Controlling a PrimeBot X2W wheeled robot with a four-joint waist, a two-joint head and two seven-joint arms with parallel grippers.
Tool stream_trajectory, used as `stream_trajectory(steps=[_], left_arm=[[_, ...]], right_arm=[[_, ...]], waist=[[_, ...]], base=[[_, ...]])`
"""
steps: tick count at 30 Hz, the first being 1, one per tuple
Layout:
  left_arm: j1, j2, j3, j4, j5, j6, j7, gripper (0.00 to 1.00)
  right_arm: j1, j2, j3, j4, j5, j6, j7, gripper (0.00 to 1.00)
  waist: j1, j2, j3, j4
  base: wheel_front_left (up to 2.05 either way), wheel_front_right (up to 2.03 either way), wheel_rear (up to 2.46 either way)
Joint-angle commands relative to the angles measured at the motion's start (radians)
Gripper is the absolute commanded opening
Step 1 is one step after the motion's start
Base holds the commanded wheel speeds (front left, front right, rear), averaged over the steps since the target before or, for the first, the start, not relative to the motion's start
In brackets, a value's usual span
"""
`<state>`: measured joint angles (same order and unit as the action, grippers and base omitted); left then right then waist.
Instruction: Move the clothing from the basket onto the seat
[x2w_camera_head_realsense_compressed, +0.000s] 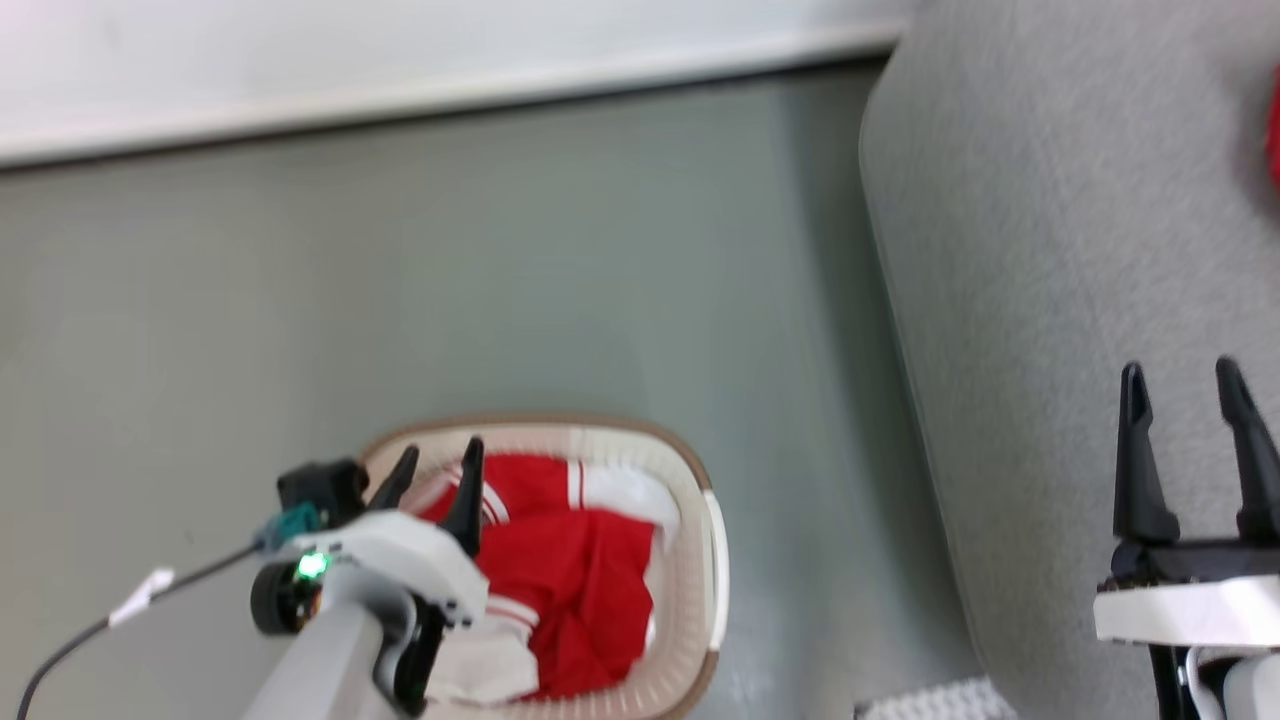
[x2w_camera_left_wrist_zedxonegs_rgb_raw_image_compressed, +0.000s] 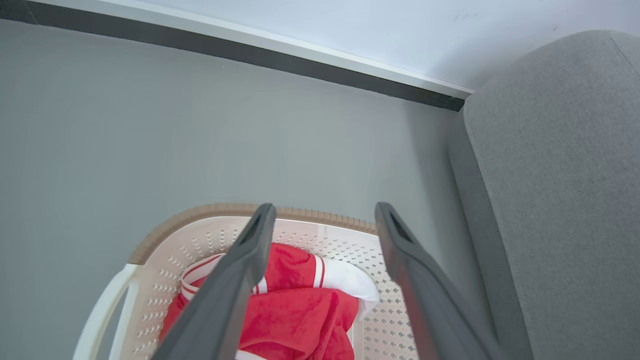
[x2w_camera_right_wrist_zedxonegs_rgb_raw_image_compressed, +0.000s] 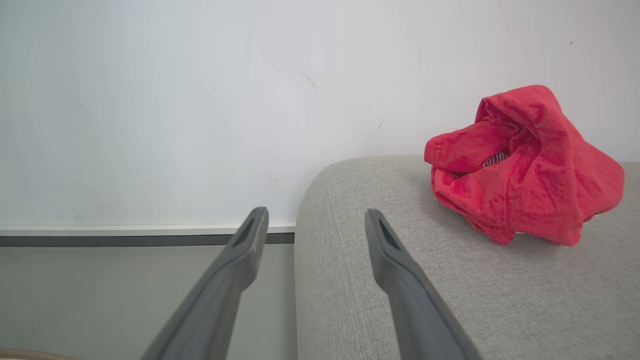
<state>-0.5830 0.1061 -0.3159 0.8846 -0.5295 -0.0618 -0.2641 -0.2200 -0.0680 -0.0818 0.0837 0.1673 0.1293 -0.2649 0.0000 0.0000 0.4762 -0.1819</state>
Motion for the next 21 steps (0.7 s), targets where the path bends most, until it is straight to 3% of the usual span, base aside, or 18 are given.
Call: stream_trajectory(steps=[1,12,21], left_arm=[[0.037,0.008,0.011,-0.022,0.012,0.007,0.0,1.0],[0.265,0.034,0.117,-0.298,0.123,0.062,0.0,1.0],[0.428,0.039,0.205,-0.531,0.225,0.094,0.0,1.0]], right_arm=[[0.022,-0.004,-0.004,0.008,-0.011,0.002,0.001,1.0],[0.105,-0.002,0.004,0.065,-0.044,0.002,0.001,1.0],[0.156,-0.001,0.012,0.092,-0.059,0.002,0.001,1.0]], waist=[[0.0,0.0,-0.096,0.026],[0.0,0.0,-0.304,0.065],[0.0,0.0,-0.404,0.086]], base=[[0.0,0.0,0.0],[0.0,0.0,0.0],[0.0,0.0,0.0]])
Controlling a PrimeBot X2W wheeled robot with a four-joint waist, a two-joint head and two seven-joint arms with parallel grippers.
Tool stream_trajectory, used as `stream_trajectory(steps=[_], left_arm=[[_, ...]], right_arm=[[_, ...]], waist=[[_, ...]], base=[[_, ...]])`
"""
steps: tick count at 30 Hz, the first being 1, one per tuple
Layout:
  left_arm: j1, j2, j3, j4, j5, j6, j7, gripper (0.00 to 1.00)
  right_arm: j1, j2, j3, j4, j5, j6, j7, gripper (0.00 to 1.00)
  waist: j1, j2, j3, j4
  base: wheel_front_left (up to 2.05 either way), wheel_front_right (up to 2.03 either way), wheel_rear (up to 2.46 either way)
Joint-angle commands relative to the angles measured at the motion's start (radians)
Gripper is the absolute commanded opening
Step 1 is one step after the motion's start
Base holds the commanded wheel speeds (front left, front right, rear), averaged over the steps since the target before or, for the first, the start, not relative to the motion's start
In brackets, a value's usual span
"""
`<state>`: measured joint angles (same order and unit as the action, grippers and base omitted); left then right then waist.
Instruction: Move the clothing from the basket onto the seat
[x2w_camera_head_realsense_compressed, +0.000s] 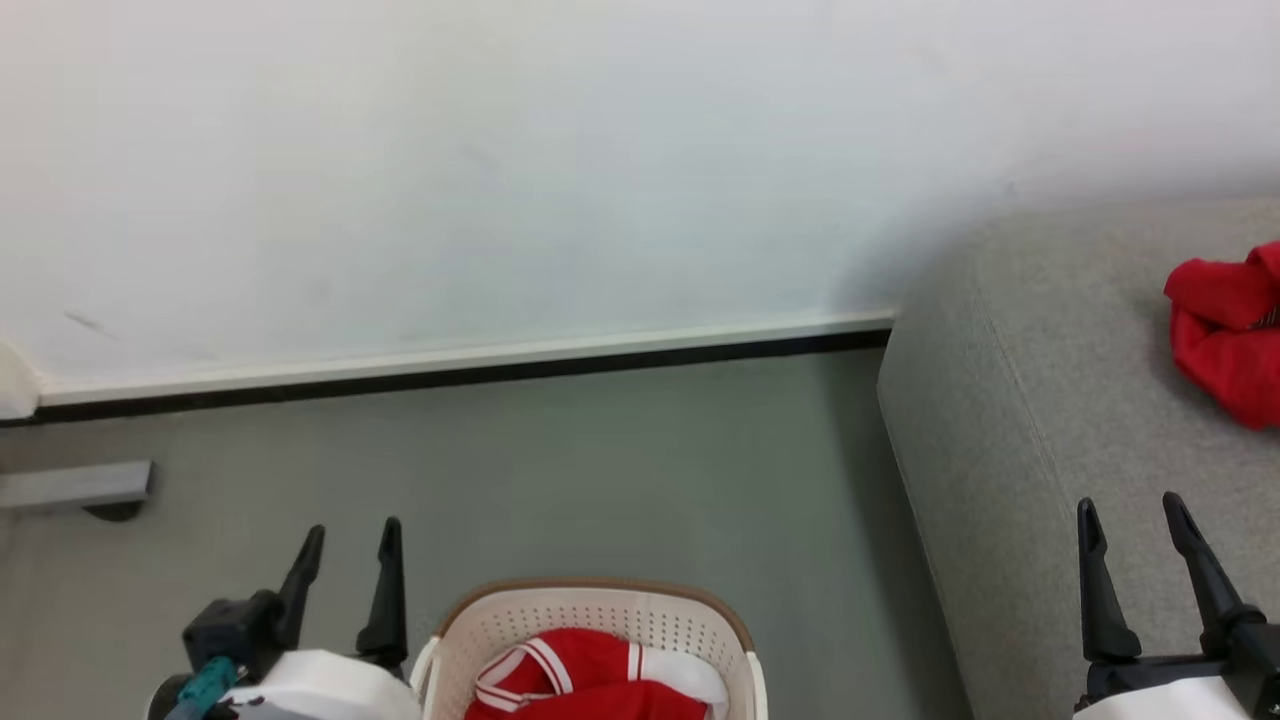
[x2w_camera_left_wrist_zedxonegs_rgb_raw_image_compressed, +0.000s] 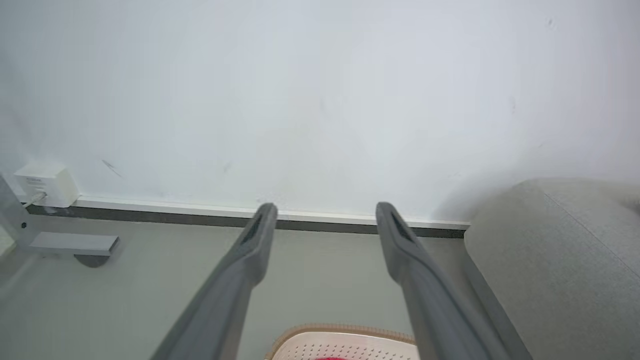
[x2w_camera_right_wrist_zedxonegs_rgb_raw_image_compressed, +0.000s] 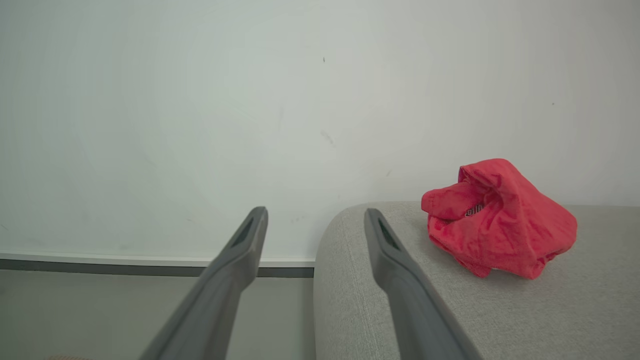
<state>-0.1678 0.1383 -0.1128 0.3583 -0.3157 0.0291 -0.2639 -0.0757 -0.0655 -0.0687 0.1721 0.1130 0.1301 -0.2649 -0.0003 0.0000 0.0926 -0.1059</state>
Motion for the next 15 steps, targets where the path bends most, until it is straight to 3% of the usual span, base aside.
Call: stream_trajectory(steps=[1,15], left_arm=[[0.027,0.008,0.011,-0.028,0.024,0.004,-0.001,1.0],[0.187,0.029,0.096,-0.144,0.104,0.009,-0.001,1.0]], right_arm=[[0.017,-0.004,0.0,0.004,-0.007,0.001,0.001,1.0],[0.089,-0.009,0.017,0.031,-0.028,0.001,0.001,1.0]], waist=[[0.0003,0.0,-0.027,0.012],[0.0003,0.0,-0.112,0.019]], base=[[0.0,0.0,0.0],[0.0,0.0,0.0]])
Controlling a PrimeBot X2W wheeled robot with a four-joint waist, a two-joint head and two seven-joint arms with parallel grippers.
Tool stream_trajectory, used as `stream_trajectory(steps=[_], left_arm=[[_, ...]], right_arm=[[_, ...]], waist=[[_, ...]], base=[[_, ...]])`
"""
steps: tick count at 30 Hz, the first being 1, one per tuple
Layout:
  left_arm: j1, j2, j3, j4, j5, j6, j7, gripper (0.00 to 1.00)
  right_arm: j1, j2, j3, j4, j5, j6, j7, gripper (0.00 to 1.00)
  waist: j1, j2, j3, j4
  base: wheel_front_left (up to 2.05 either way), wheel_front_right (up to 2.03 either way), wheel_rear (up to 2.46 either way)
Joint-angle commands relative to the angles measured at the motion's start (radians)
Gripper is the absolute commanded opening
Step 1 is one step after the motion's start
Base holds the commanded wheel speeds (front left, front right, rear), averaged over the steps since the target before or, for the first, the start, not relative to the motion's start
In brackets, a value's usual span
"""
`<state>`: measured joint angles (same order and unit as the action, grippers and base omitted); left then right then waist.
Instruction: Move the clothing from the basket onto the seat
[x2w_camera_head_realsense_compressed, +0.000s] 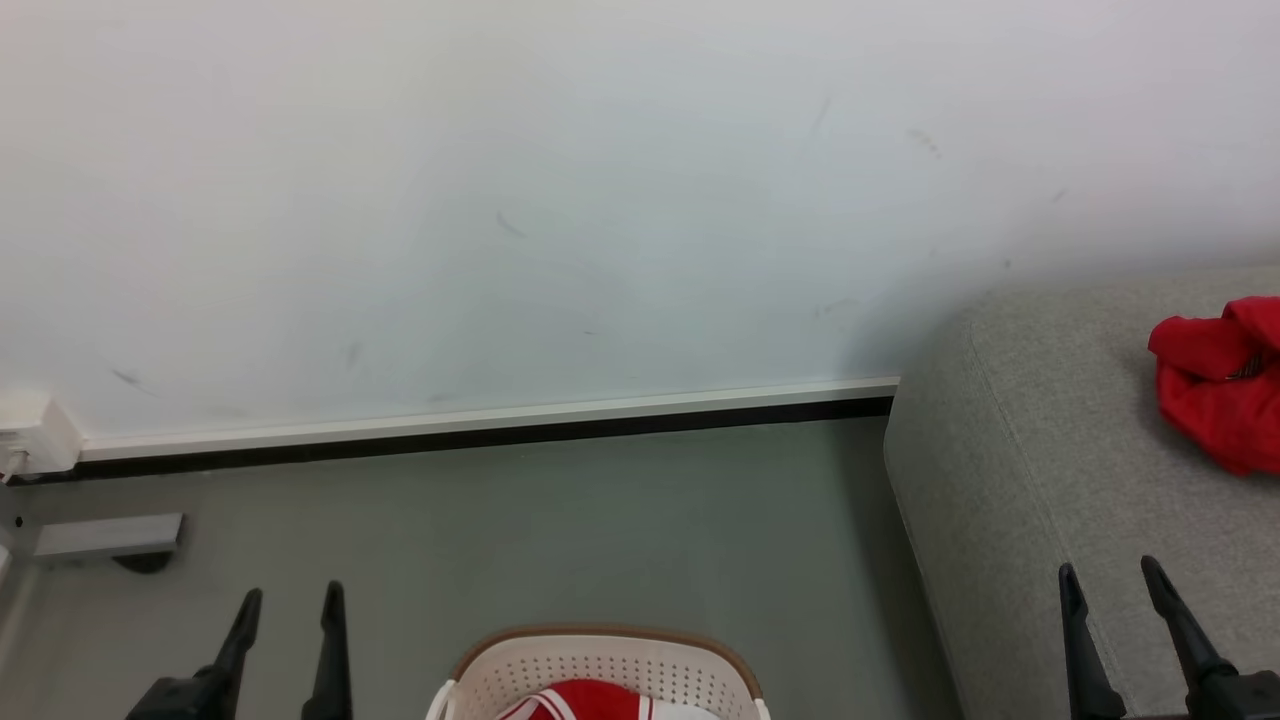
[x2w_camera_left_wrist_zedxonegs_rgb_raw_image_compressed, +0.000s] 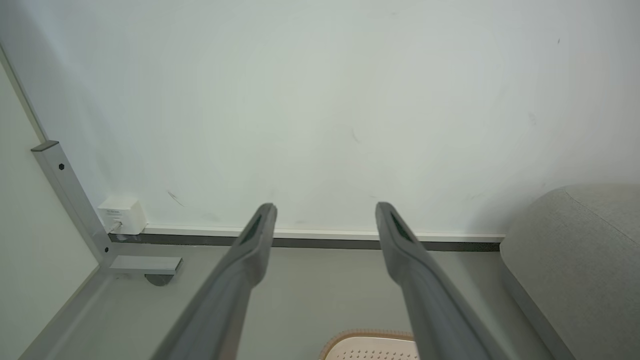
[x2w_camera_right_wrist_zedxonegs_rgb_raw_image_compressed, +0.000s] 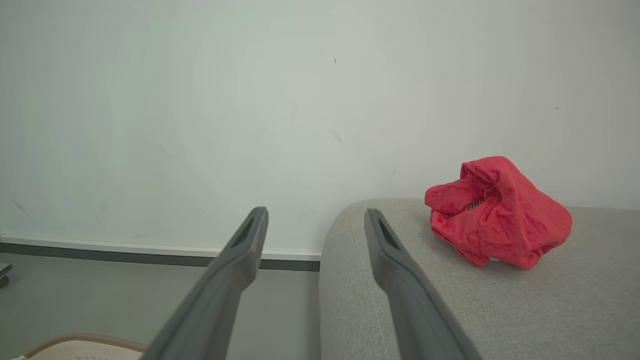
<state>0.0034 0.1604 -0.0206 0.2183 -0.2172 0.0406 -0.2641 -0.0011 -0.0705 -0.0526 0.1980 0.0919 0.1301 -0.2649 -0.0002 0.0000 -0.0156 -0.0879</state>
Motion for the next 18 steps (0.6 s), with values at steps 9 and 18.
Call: stream_trajectory(steps=[9,18], left_arm=[[0.048,-0.004,0.02,-0.028,0.021,-0.008,0.0,1.0],[0.05,-0.005,0.021,-0.016,0.027,-0.014,0.0,1.0]], right_arm=[[0.028,0.009,0.02,0.022,0.014,0.001,0.001,1.0],[0.019,0.014,0.021,0.026,0.018,0.001,0.001,1.0]], waist=[[0.0002,0.0,-0.016,0.01],[0.0002,0.0,-0.014,0.006]], base=[[0.0,0.0,0.0],[0.0,0.0,0.0]])
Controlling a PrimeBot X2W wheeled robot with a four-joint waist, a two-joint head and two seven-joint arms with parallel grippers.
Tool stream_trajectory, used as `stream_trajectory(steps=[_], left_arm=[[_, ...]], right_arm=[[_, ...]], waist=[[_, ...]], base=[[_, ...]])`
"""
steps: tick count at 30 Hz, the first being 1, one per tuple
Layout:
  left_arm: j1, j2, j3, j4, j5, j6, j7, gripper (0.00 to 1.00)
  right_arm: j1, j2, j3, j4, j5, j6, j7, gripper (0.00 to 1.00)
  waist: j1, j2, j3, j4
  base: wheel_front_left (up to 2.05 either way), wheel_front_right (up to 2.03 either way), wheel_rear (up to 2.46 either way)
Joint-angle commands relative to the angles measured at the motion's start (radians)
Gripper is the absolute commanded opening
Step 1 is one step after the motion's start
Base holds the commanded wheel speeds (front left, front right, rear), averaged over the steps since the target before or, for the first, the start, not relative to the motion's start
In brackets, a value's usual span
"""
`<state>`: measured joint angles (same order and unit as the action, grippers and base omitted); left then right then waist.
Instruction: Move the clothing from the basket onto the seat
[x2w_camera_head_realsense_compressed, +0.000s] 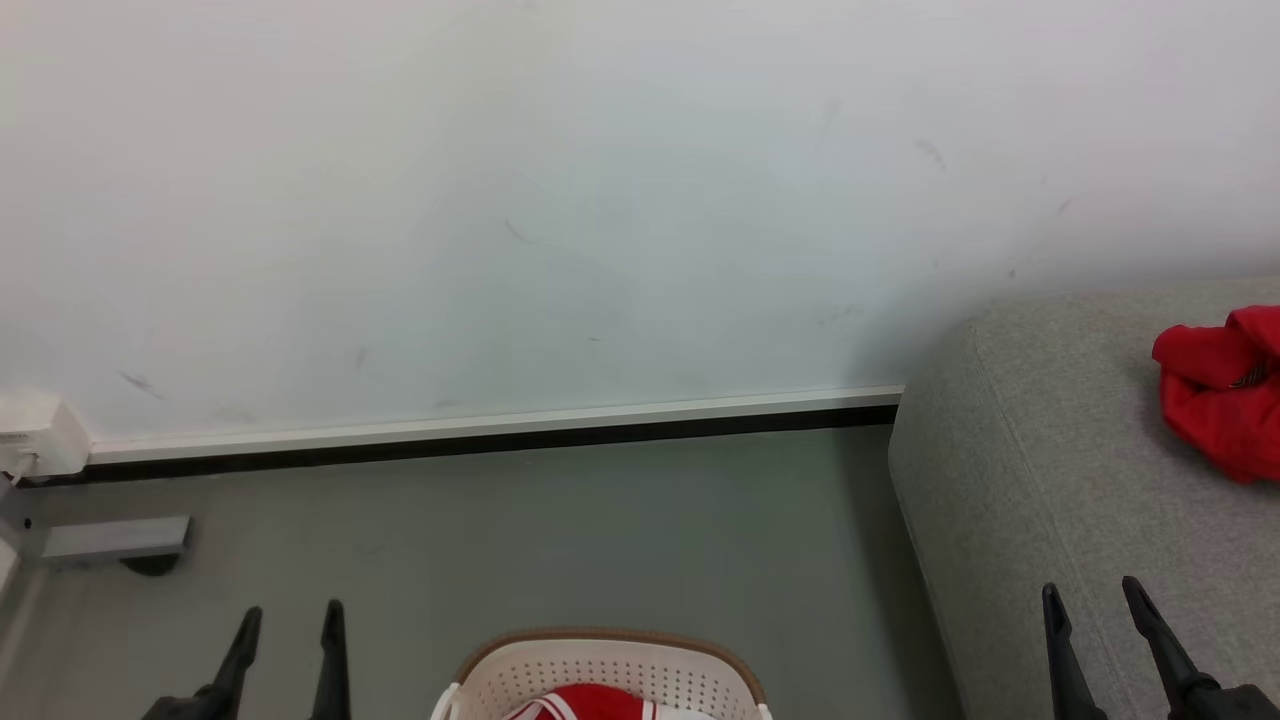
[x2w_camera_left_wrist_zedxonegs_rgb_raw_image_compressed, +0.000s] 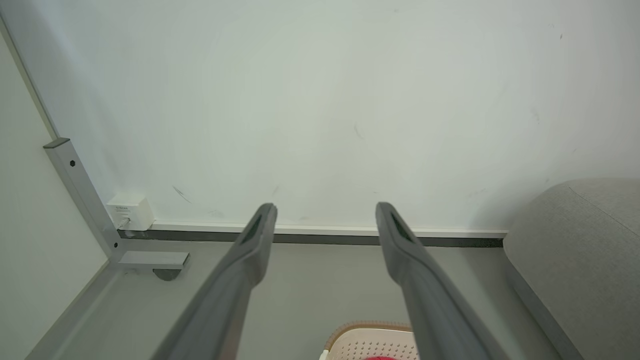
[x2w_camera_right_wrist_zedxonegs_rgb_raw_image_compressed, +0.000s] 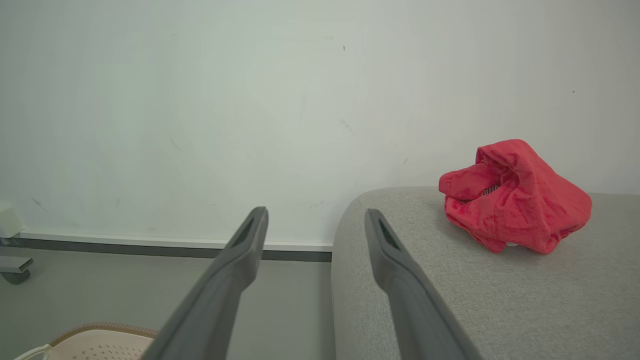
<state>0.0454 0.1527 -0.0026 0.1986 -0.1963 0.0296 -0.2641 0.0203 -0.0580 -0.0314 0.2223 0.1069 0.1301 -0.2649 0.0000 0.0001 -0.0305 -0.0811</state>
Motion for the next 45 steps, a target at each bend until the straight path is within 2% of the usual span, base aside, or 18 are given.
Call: stream_trajectory(steps=[1,16,21,31,35,45], left_arm=[[0.006,0.002,0.003,0.004,0.006,-0.004,0.0,1.0],[-0.017,-0.006,-0.024,-0.03,0.024,-0.011,0.0,1.0],[-0.031,-0.001,-0.059,-0.049,0.03,-0.028,0.048,1.0],[-0.166,-0.001,-0.174,-0.042,0.048,-0.097,0.199,1.0],[-0.226,0.011,-0.223,0.011,0.047,-0.123,0.268,1.0],[-0.403,0.058,-0.321,0.189,0.096,-0.148,0.463,1.0]], right_arm=[[-0.003,0.002,-0.001,0.001,0.004,0.001,0.001,1.0],[-0.017,-0.006,-0.001,-0.015,0.009,0.001,0.001,1.0],[-0.029,-0.009,0.005,-0.025,0.012,0.001,0.001,1.0],[-0.117,-0.018,0.016,-0.063,0.036,0.001,0.001,1.0],[-0.152,-0.014,0.014,-0.075,0.046,0.001,0.001,1.0],[-0.234,0.003,0.009,-0.104,0.085,0.001,0.001,1.0]], waist=[[0.0,-0.0001,0.002,-0.001],[0.0,-0.0001,0.02,-0.024],[0.0,-0.0001,0.047,-0.05],[0.0,-0.0001,0.246,-0.139],[0.0,-0.0001,0.329,-0.187],[0.0,-0.0001,0.548,-0.279]], base=[[0.0,0.0,0.0],[0.0,0.0,0.0],[0.0,0.0,0.0],[0.0,0.0,0.0],[0.0,0.0,0.0],[0.0,0.0,0.0]])
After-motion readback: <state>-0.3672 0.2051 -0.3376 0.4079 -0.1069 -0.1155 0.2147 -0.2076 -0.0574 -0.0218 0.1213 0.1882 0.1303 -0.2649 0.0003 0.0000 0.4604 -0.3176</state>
